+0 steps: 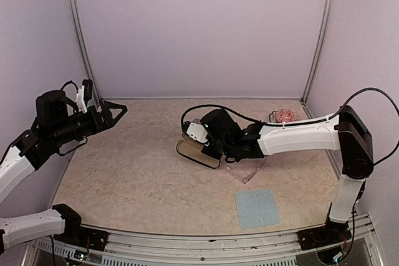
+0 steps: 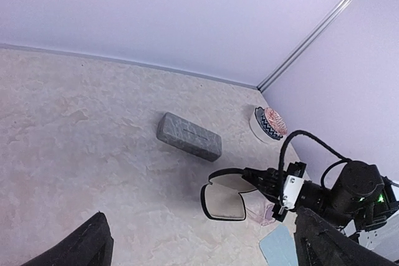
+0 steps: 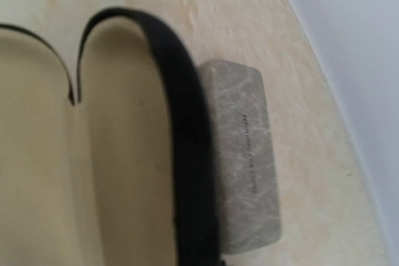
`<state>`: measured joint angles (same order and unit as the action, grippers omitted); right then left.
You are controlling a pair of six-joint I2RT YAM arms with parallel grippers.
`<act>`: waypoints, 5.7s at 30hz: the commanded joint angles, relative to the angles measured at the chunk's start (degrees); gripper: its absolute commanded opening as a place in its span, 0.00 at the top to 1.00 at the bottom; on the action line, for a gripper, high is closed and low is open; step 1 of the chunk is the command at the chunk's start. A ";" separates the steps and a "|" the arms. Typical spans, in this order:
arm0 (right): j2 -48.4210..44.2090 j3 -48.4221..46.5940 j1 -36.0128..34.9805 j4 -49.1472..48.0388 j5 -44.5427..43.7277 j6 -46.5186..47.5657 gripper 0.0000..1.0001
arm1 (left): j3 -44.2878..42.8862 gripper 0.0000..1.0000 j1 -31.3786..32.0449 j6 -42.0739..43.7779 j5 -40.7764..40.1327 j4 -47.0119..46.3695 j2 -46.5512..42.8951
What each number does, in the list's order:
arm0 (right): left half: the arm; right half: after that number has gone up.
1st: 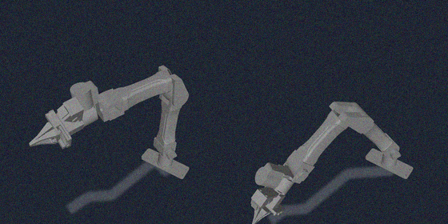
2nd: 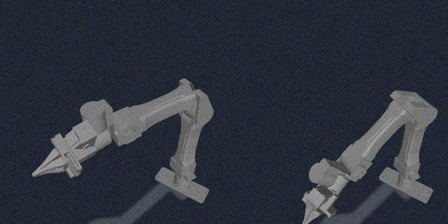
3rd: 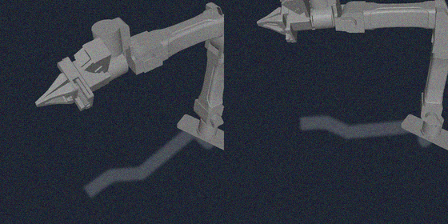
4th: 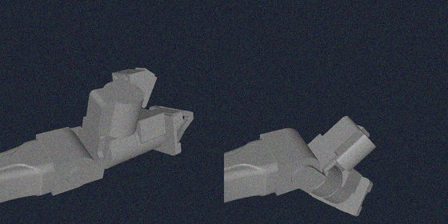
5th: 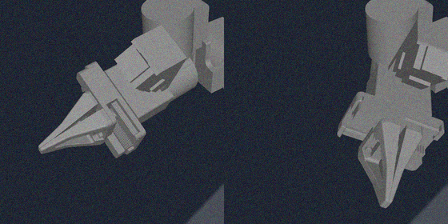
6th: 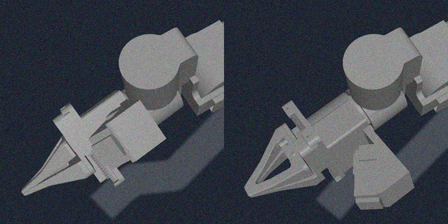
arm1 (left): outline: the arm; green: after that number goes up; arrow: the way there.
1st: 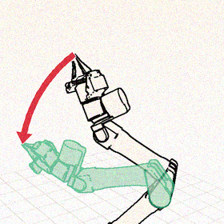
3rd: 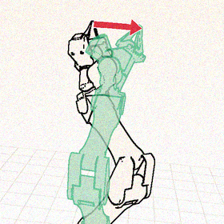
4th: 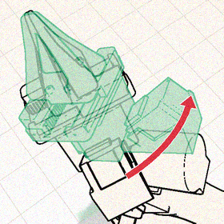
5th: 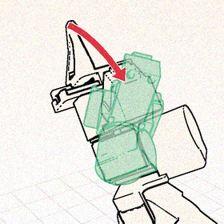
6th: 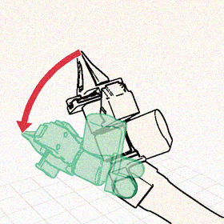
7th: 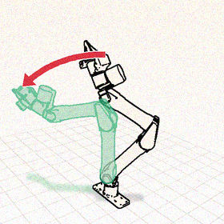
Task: Organize the sunglasses
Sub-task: Place the opened sunglasses case at the center of the board, then pick up the corner of the glasses cleaning cloth from the center of the board.
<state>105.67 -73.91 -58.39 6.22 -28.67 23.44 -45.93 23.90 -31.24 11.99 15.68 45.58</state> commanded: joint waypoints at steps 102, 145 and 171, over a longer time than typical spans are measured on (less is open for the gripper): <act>-27.52 28.33 10.80 25.99 33.00 -42.15 0.64 | -3.42 0.01 -3.51 9.33 1.10 0.32 6.50; -13.81 24.78 12.68 26.00 32.45 -37.90 0.78 | -2.85 0.01 -3.51 9.80 2.02 1.07 6.10; -15.04 24.66 10.34 25.33 29.82 -39.41 1.00 | -2.63 0.01 -3.51 9.89 1.92 1.12 5.92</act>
<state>91.26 -48.38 -47.27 31.81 1.98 -14.92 -49.15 20.91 -22.39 13.52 17.39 52.12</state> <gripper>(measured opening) 0.003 0.988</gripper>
